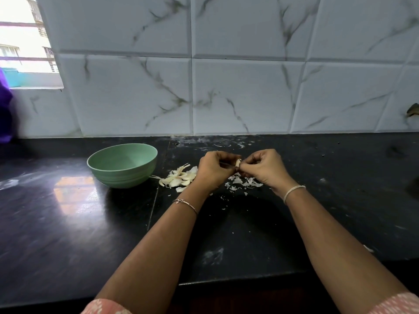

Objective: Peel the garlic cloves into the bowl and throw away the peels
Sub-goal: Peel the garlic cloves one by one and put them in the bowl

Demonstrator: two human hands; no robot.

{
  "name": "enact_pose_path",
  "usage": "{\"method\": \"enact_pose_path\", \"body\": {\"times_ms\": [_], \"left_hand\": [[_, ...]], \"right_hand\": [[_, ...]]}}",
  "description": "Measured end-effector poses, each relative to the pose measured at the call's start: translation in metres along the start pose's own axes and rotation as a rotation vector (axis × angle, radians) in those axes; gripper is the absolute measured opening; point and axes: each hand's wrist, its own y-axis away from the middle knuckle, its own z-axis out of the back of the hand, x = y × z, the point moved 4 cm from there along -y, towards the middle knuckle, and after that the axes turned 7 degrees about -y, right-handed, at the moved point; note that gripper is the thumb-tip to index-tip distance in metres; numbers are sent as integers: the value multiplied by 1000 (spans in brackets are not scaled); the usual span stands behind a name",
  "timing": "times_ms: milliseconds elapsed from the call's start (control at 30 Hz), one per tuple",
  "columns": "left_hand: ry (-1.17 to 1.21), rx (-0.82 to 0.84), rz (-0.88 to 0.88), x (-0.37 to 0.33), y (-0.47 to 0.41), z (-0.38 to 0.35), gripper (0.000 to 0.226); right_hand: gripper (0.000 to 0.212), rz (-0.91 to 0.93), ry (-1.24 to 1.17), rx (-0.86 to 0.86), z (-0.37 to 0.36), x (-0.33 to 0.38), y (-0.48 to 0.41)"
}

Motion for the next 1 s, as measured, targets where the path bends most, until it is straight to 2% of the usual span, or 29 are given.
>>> {"method": "enact_pose_path", "body": {"times_ms": [267,400,1000], "left_hand": [[-126,-24,-66,-4,0,1,31],[-189,21,-114,-4,-1,-2,32],[-152,52,-145,0,-6,-2,36]], "right_hand": [[6,-35,-86,26,0,-2,0],[8,-65,-127,33,0,-3,1],[11,-138,-282,80,-3,-5,-1]]}}
